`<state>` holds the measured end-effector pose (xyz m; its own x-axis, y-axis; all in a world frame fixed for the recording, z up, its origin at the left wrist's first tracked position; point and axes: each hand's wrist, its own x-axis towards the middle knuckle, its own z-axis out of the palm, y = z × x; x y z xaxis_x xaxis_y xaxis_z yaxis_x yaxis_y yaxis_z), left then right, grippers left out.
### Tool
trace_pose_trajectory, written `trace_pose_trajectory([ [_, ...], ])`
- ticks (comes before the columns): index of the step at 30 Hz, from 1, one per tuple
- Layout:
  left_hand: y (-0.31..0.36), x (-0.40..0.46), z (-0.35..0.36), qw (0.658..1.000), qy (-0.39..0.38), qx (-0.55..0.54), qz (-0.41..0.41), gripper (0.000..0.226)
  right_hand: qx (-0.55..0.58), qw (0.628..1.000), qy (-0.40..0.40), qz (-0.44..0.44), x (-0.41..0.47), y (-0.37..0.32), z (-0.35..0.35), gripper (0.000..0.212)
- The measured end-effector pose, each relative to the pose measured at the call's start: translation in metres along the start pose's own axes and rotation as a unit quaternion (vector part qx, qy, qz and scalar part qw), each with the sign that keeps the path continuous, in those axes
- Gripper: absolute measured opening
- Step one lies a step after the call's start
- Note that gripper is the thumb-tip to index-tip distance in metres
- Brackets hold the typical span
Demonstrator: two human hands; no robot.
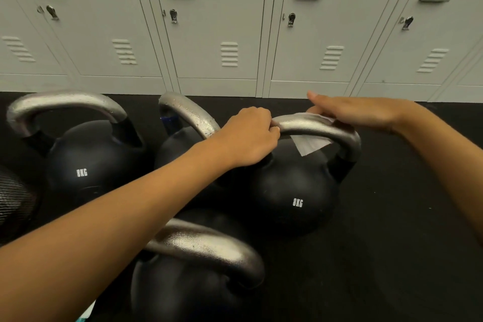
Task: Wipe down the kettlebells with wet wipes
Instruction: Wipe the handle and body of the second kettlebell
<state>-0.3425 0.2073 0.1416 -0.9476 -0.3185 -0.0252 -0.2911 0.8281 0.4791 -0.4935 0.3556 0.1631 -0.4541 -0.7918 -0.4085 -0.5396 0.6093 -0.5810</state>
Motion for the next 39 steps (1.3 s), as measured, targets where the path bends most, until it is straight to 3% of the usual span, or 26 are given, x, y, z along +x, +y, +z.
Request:
trace_pose_trajectory([
  [6,0.000,0.001,0.000,1.000,0.002,0.015,0.006,0.031,0.108,0.981,0.158,-0.034,-0.037,0.039,0.012,0.036],
  [10,0.001,0.003,0.000,0.999,0.010,0.030,0.006,0.030,0.149,0.922,0.344,-0.101,-0.043,0.050,0.048,0.022],
  [14,0.002,0.003,0.001,0.999,0.013,0.042,0.008,0.030,0.093,0.881,0.427,-0.183,-0.026,0.045,0.069,0.023],
  [18,0.001,0.003,0.002,0.998,0.021,0.049,0.014,0.029,-0.097,0.860,0.439,-0.239,0.000,0.029,0.077,0.030],
  [21,-0.001,0.003,0.004,0.998,0.022,0.063,0.016,0.027,-0.252,0.812,0.459,-0.257,0.013,0.023,0.083,0.035],
  [23,-0.002,0.002,0.004,0.998,0.020,0.060,0.020,0.026,-0.291,0.793,0.464,-0.267,0.015,0.029,0.085,0.035],
  [27,-0.001,0.000,0.003,0.998,0.019,0.056,0.023,0.029,-0.249,0.782,0.505,-0.267,0.004,0.056,0.090,0.036],
  [33,0.000,-0.001,0.004,0.997,0.024,0.074,0.024,0.031,-0.077,0.841,0.473,-0.250,-0.014,0.101,0.097,0.049],
  [39,0.001,-0.003,0.004,0.996,0.018,0.083,0.036,0.033,-0.169,0.836,0.466,-0.236,-0.012,0.080,0.095,0.053],
])
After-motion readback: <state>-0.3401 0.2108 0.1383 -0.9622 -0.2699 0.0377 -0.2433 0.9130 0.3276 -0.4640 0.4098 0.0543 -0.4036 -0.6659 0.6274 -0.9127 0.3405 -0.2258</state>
